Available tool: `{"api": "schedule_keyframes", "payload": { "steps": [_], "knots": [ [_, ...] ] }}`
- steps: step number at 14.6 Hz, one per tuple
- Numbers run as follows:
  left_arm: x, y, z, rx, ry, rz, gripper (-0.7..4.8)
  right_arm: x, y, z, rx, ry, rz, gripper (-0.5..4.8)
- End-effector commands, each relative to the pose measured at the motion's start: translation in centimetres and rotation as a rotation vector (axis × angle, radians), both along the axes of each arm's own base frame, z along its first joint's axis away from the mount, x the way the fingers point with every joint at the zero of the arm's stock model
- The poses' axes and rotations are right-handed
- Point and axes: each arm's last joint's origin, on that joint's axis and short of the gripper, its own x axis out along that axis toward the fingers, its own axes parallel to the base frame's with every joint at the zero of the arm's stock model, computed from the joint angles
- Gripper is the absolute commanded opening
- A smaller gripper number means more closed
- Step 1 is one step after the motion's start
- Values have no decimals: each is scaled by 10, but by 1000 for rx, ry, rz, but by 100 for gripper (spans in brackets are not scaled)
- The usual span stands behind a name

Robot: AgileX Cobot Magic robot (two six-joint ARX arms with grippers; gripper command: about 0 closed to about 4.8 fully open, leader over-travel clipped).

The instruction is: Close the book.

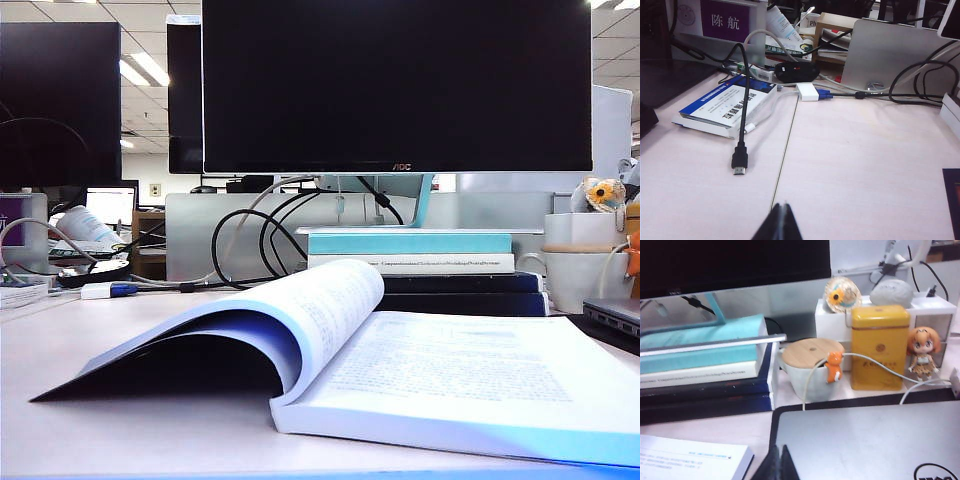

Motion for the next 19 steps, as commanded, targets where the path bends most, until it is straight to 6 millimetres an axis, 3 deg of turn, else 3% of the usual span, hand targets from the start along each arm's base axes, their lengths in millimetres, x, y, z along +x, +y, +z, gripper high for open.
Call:
{"api": "schedule_keyframes", "payload": {
  "steps": [1,5,7,10,15,16,18,19],
  "knots": [
    [0,0,3,0,-26,1,-6,0,0,-2,-1,18,-11,-1],
    [0,-1,3,-4,-26,-51,-6,0,-1,-3,0,31,-34,-1],
    [-1,-7,7,-92,-32,-236,-6,-2,-1,4,122,33,-32,-2],
    [-3,-7,18,-116,-56,-246,-6,-5,-1,15,138,13,-35,-2],
    [-11,-6,63,-65,-97,-196,-6,-8,-3,57,168,-77,-76,-2],
    [-8,-6,82,3,-71,-198,-6,-5,-2,77,165,-53,-71,-2],
    [-3,-6,106,8,-59,-204,-6,1,0,98,152,-20,-14,-2],
    [2,-7,126,4,-56,-246,-6,7,3,116,123,13,78,-2]
  ]
}}
